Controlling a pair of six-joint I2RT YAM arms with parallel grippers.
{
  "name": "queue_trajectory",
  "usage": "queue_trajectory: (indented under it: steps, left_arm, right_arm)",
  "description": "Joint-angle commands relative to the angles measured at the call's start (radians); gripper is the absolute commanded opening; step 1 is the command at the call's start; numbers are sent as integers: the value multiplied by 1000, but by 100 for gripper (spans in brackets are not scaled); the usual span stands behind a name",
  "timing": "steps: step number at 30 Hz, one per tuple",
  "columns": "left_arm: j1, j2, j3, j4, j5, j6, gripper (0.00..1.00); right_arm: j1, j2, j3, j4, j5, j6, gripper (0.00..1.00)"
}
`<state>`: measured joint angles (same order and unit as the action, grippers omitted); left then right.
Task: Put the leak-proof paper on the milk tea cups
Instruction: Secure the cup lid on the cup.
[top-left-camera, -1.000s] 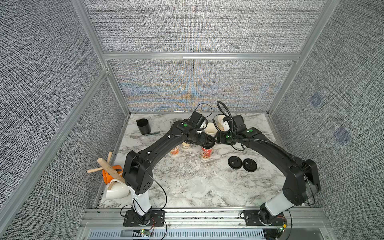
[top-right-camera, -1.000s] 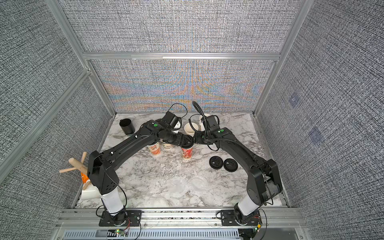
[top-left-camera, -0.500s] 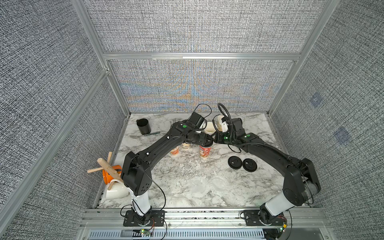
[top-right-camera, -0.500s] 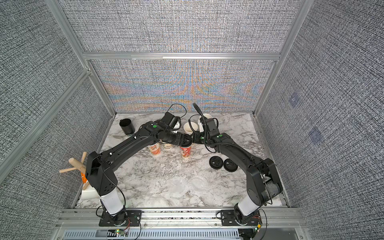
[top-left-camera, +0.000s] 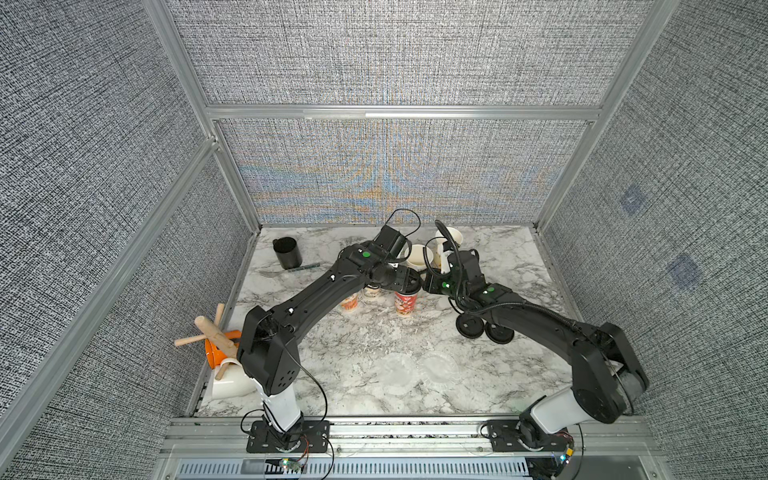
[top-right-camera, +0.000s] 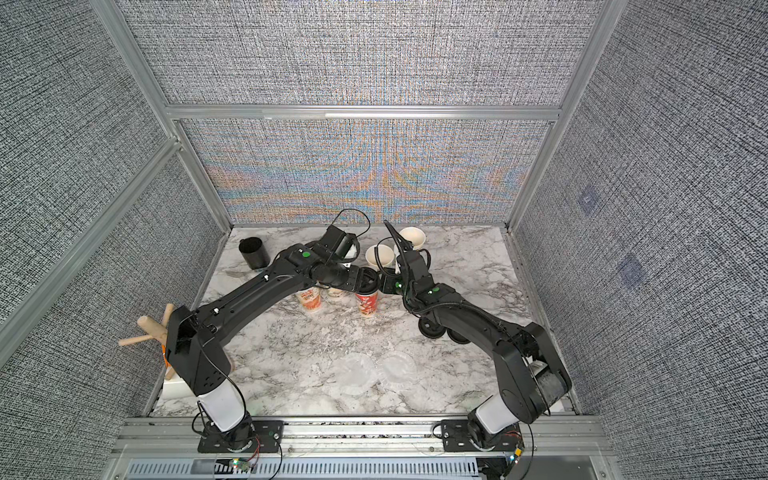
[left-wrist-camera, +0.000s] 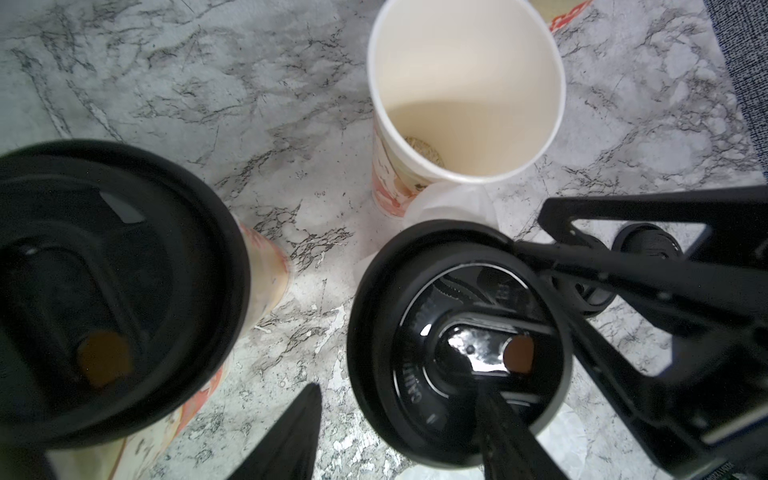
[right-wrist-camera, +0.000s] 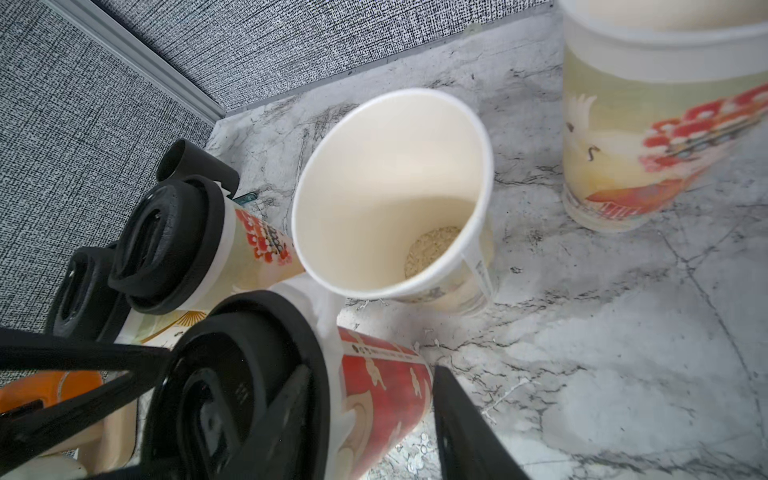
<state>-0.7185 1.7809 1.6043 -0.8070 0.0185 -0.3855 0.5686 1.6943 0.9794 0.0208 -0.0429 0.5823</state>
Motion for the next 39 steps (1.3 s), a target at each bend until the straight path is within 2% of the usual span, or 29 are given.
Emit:
queue_trajectory:
  steps: [1,26,39]
  left_arm:
    - [-4,20,-15,-202,-13,30,61]
    - [-2,72,61,-264,-61,65,61]
    - [-1,137,107,-240,-37,73,61]
  right_arm:
    - [38,22,-58,-567,-112,1,49]
    - [203,-13,-139,-457,-187,176,49]
    - [177,-67,-98,-489,-120,177,50]
